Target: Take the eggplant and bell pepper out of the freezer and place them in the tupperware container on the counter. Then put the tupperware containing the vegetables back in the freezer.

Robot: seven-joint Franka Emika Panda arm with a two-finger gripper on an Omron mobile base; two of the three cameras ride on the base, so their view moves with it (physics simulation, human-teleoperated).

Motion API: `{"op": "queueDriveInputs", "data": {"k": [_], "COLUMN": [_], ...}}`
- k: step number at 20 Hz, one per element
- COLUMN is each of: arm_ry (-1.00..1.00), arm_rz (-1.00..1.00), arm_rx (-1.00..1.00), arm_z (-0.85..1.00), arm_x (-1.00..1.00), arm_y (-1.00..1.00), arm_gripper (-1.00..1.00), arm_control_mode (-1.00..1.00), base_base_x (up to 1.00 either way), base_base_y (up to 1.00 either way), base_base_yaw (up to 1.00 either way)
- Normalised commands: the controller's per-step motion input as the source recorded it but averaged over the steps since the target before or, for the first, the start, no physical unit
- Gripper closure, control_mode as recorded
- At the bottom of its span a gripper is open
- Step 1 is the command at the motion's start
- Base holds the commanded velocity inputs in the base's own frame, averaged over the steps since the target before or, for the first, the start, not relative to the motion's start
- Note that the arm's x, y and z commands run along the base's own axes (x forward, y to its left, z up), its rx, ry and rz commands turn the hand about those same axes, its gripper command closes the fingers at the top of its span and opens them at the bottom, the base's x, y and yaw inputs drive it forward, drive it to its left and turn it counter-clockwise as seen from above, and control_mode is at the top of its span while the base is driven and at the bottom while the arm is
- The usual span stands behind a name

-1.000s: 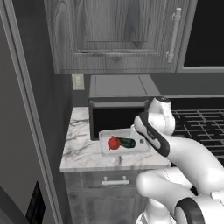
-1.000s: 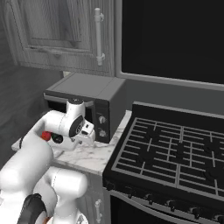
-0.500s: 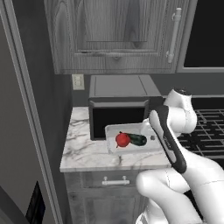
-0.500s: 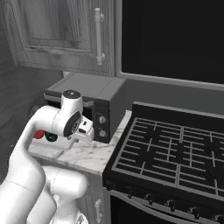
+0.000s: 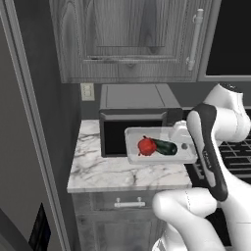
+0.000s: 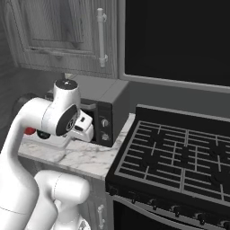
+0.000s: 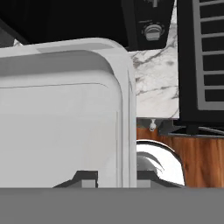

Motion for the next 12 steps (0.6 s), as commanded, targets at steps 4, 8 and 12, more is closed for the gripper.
{"op": "queueDriveInputs", "data": {"k": [4,8,12], "arm_ry": [0.0,0.0,0.0], "arm_rz": [-0.11,-0.06,0.0], "arm_rx": [0.0,0.0,0.0], "arm_z": [0.31,0.07,0.0], "arm_x": [-0.24,-0.26,-0.06], "arm_y": [0.0,0.0,0.0], "arm_gripper": [1.0,1.0,1.0], "arm_control_mode": [-1.0,-1.0,-1.0], "base_base_x": [0.0,0.0,0.0], "base_base_y": [0.0,0.0,0.0], "base_base_yaw": [0.0,0.0,0.0]}}
